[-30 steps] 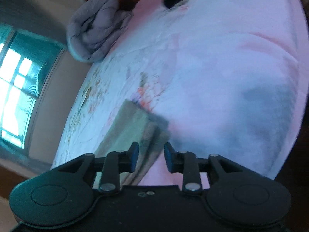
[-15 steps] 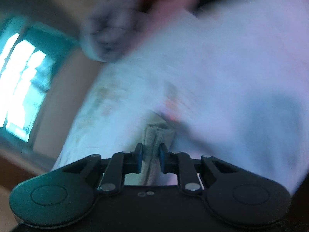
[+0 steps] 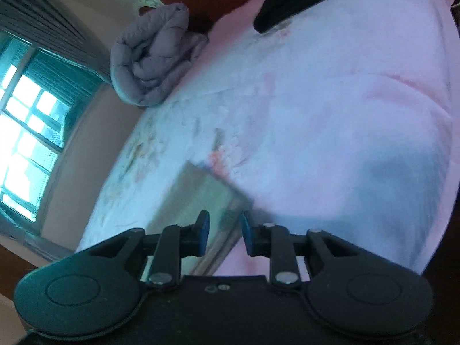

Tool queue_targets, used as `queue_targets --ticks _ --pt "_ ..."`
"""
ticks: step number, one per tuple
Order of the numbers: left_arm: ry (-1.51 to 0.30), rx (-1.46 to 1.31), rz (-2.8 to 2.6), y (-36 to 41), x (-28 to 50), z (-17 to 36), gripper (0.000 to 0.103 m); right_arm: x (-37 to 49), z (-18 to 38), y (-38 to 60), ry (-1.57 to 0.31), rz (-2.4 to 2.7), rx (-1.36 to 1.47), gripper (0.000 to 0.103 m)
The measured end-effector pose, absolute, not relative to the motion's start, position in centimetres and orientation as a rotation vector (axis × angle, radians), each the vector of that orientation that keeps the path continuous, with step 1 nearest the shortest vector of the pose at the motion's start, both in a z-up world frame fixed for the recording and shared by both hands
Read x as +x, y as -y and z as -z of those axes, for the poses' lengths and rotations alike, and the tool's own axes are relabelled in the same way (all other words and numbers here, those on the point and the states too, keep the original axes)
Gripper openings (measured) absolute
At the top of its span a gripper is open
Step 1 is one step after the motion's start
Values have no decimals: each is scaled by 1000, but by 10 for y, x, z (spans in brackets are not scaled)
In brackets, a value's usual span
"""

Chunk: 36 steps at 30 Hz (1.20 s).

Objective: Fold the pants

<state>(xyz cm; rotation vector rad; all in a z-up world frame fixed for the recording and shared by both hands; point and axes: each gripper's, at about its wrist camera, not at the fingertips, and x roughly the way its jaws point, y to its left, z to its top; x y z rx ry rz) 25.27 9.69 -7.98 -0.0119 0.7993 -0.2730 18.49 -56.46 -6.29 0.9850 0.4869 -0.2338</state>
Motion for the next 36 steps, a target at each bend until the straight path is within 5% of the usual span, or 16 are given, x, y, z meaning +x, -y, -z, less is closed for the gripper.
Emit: queue_targets --ticks 13,19,22,32,36 --pt "-770 -44 233 -96 243 75 103 240 93 364 -862 -289 1192 18" --pt "-760 -51 238 -96 240 77 103 251 104 349 -879 -263 1235 16" --pt "-752 -53 239 -96 238 77 103 256 107 344 -889 -238 1215 0" --pt "-725 -65 209 -97 228 75 103 253 113 341 -901 -199 1106 0" --pt "-727 -75 205 -105 224 60 103 243 92 348 -945 -239 1118 26"
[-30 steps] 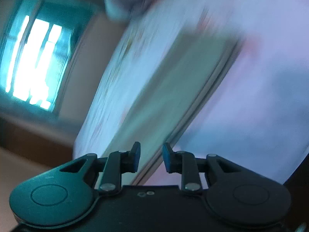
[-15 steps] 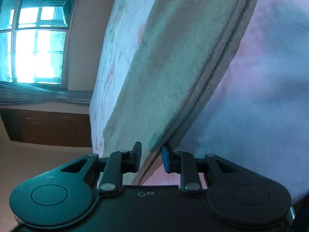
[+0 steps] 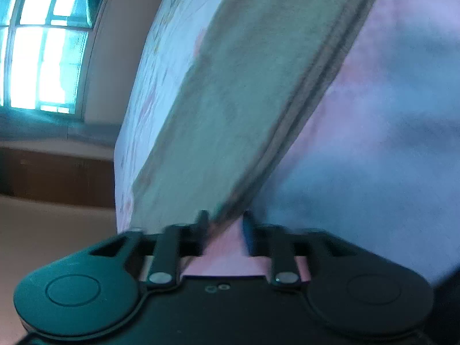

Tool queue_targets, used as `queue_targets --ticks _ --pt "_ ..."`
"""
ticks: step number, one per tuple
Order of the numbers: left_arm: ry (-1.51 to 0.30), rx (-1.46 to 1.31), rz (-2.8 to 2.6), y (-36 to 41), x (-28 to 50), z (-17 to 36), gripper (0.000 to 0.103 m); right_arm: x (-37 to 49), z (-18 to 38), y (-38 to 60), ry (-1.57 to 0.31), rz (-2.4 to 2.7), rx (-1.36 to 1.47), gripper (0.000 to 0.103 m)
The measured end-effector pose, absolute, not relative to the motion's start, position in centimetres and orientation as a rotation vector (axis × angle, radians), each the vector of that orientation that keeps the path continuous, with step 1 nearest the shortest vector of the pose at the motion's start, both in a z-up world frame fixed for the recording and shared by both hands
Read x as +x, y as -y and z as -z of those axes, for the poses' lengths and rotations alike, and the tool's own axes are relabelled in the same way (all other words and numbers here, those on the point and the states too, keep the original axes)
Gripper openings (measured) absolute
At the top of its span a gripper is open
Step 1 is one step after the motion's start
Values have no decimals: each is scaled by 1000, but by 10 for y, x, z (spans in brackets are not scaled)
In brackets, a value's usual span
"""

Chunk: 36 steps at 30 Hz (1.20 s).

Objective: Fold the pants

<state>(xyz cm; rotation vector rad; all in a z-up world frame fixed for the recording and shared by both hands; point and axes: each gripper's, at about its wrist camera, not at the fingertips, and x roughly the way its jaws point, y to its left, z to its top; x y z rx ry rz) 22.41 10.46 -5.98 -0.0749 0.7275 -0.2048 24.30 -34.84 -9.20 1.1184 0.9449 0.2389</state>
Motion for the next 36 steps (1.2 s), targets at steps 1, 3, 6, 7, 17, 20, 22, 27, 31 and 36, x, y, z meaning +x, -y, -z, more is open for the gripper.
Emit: queue_targets --ticks 1,3,6,7,17,20,22,27,31,36 --pt "-704 -95 197 -110 221 54 103 237 79 352 -911 -261 1077 26" --pt "-660 -123 165 -121 218 45 103 233 50 361 -818 -284 949 27" --pt "-616 -158 78 -140 230 37 103 260 31 372 -716 -274 878 27" --pt "-615 -169 35 -147 235 37 103 277 31 373 -708 -264 866 27" --pt "-647 -93 -157 -200 223 58 103 340 41 364 -798 -171 732 21" --pt "-607 -140 -210 -223 214 51 103 357 14 310 -761 -366 601 21" --pt "-611 -186 -275 -240 220 49 103 374 3 268 -754 -449 502 21" --pt "-631 -218 -373 -265 234 54 103 411 -12 145 -733 -560 205 21" --pt "-709 -225 -403 -279 240 75 103 437 -6 71 -738 -629 27 19" --pt "-707 -294 -370 -288 239 91 103 461 8 50 -784 -638 -52 23"
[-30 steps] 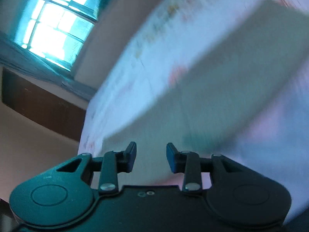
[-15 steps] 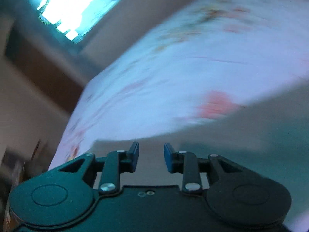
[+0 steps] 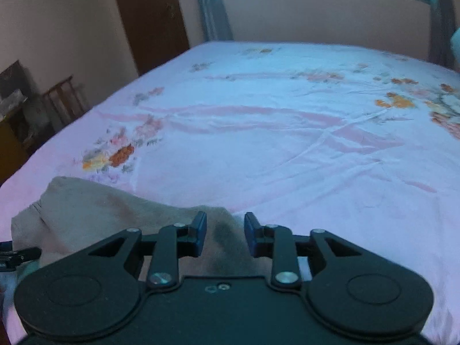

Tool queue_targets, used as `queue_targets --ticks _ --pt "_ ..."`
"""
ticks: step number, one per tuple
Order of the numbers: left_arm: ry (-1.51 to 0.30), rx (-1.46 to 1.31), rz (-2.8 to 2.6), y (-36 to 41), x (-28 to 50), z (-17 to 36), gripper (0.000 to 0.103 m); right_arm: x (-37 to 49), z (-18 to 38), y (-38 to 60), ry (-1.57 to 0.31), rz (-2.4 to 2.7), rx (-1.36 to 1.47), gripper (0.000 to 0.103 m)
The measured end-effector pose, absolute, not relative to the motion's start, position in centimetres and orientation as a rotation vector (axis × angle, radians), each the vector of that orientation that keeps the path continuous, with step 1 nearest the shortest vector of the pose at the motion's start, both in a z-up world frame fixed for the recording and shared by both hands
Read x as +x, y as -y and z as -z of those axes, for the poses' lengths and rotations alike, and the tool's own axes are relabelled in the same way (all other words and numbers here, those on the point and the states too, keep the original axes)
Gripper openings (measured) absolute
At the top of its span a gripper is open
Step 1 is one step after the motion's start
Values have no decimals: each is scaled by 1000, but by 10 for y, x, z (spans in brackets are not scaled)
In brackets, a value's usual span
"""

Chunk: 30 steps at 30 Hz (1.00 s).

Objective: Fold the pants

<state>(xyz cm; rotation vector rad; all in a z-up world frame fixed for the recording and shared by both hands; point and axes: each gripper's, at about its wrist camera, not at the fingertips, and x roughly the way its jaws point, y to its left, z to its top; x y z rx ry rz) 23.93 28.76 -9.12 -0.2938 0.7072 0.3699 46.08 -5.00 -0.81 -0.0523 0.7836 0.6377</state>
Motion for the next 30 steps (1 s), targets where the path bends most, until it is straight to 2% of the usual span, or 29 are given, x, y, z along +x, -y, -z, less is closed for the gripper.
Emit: queue_targets --ticks 4,6,10,14,22,28,30 --pt "-700 -295 -358 -287 240 97 103 475 22 42 -842 -705 -144 24" --pt "-694 -297 -355 -288 240 98 103 472 18 47 -842 -780 -127 18" --pt "-684 -296 -354 -287 238 99 103 460 13 46 -819 -889 -190 15" --pt "-681 -301 -351 -289 236 98 103 470 11 59 -779 -787 -128 22" --pt "-664 -309 -352 -289 234 100 103 485 21 71 -891 -911 -39 21" --pt "-655 -309 -353 -288 233 102 103 466 11 63 -850 -1032 -173 21" --pt "-654 -309 -352 -288 233 102 103 461 11 55 -843 -1058 -229 25"
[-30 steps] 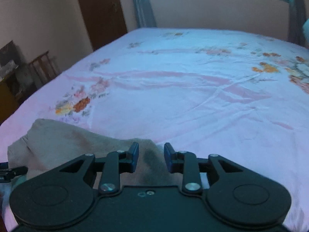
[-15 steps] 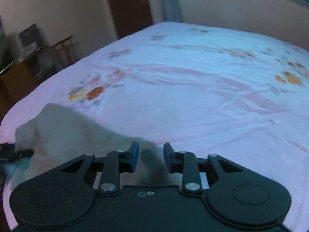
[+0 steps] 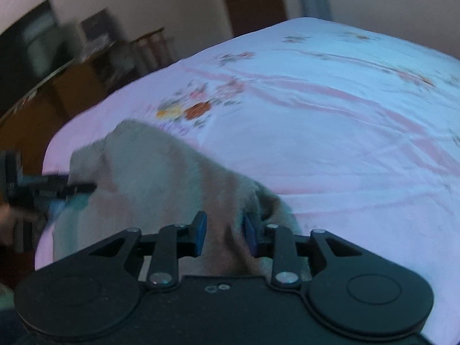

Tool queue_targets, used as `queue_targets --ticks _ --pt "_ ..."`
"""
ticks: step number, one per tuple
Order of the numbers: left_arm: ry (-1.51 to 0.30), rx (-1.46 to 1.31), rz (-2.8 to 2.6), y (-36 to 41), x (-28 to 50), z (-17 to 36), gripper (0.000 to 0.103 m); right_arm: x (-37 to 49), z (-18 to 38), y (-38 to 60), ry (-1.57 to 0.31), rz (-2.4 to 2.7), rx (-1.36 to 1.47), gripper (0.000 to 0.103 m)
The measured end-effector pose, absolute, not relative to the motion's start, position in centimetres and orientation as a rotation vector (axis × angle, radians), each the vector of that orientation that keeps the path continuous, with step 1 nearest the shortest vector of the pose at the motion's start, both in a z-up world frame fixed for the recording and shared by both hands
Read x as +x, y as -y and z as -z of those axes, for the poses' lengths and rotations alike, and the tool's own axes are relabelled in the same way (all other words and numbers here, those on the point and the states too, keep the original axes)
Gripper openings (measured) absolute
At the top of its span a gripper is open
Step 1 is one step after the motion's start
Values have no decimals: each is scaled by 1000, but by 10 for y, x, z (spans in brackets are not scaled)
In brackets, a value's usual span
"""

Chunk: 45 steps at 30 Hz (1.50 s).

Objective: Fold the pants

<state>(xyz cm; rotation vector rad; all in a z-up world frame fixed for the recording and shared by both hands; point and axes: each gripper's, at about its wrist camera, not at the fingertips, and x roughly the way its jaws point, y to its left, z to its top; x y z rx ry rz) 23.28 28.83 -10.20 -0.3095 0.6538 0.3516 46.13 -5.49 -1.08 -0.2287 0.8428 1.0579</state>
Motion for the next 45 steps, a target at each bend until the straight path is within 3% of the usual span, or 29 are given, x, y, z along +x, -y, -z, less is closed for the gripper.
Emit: queue_targets --ticks 4,6,10,13,16,18,19,24,30,31,32,35,40,43,45 --pt "-653 -311 -350 -289 233 102 103 472 17 42 -843 -999 -235 28" --pt "-653 -312 -351 -289 233 102 103 485 24 41 -896 -997 -163 39" --pt "-650 -312 -350 -289 232 102 103 483 22 42 -880 -1084 -107 46" --pt "-647 -308 -352 -288 233 103 103 484 19 50 -834 -1100 -76 46" --pt "-647 -309 -353 -287 233 103 103 489 25 43 -865 -1029 -105 36" --pt "-647 -308 -354 -287 233 103 103 487 29 38 -874 -995 -144 4" --pt "-645 -306 -354 -286 233 103 103 484 28 36 -871 -997 -174 0" --pt "-637 -303 -354 -286 231 104 103 469 14 38 -701 -877 -314 0" --pt "-642 -310 -347 -288 231 104 103 483 48 34 -813 -774 -245 0" --pt "-644 -312 -344 -288 231 104 103 484 45 37 -810 -766 -227 3" --pt "-647 -314 -342 -289 230 102 103 482 39 44 -799 -747 -192 14" --pt "-651 -353 -358 -295 228 86 103 472 16 71 -753 -738 -63 8" --pt "-465 -323 -290 -270 228 34 103 452 7 74 -757 -831 72 9" --pt "-479 -305 -197 -252 254 35 103 467 24 60 -842 -827 210 8" --pt "-590 -313 -200 -254 274 58 103 479 42 55 -934 -720 204 0"
